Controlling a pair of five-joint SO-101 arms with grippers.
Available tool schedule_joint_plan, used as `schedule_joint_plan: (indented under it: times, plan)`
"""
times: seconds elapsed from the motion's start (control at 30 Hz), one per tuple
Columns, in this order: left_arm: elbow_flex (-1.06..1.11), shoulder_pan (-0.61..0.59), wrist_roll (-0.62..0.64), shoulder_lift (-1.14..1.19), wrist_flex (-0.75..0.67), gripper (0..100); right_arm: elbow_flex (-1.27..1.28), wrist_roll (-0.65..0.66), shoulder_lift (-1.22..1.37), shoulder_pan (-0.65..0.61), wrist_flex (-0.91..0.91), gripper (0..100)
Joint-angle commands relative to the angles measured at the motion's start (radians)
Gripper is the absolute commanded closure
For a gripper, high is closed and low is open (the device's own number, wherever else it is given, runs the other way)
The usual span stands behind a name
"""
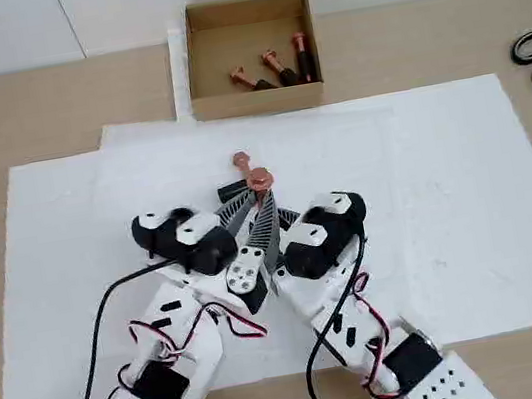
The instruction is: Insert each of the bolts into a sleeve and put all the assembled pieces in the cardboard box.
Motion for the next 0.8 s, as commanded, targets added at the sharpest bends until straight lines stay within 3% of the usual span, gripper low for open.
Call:
schedule_joint_plan:
  times: [0.0, 0.33, 0.77]
  plan:
    - [-0.008, 0.018, -0.034, 0.003, 0.037, 99, -0.014, -0.008, -0.021, -0.004, -0.002, 99.5]
    - [-0.166, 0.017, -0.031, 0.003, 0.336, 99, -0.014, -0.008, -0.021, -0.004, -0.002, 99.5]
    - [-0.189, -0.063, -0.003, 0.002, 0.384, 99, -0.014, -0.008, -0.021, -0.004, -0.002, 99.5]
